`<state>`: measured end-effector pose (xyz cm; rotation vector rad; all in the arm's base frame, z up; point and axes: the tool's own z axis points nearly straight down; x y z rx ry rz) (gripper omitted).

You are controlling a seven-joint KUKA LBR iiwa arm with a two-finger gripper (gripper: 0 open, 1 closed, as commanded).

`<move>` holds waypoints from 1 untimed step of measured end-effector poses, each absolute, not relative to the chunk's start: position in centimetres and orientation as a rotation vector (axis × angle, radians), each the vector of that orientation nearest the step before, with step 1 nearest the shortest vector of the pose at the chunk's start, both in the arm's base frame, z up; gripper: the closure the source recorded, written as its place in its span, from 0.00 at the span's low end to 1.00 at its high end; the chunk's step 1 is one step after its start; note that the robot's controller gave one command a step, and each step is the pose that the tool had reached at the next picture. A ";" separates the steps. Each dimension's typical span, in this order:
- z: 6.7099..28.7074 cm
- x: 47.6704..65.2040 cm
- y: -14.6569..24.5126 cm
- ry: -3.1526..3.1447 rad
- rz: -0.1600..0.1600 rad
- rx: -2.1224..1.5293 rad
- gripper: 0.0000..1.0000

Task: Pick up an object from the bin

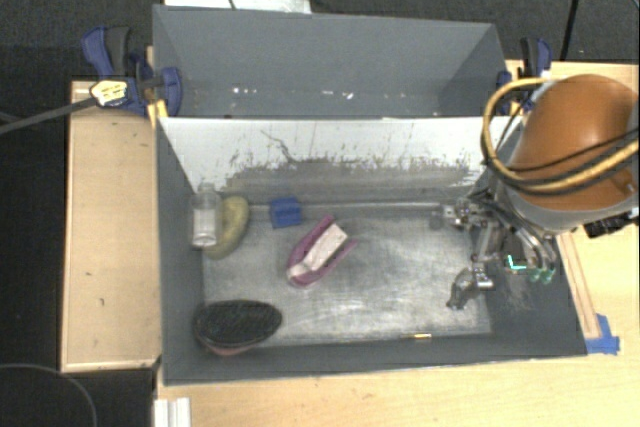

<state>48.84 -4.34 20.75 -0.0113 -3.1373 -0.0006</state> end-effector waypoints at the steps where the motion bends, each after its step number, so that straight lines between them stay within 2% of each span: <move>1: 19.5 56.3 1.2 -3.148 -0.004 0.100 0.00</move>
Offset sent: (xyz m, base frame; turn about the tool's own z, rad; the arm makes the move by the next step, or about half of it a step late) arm 0.0712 0.0510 -0.0132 -0.0634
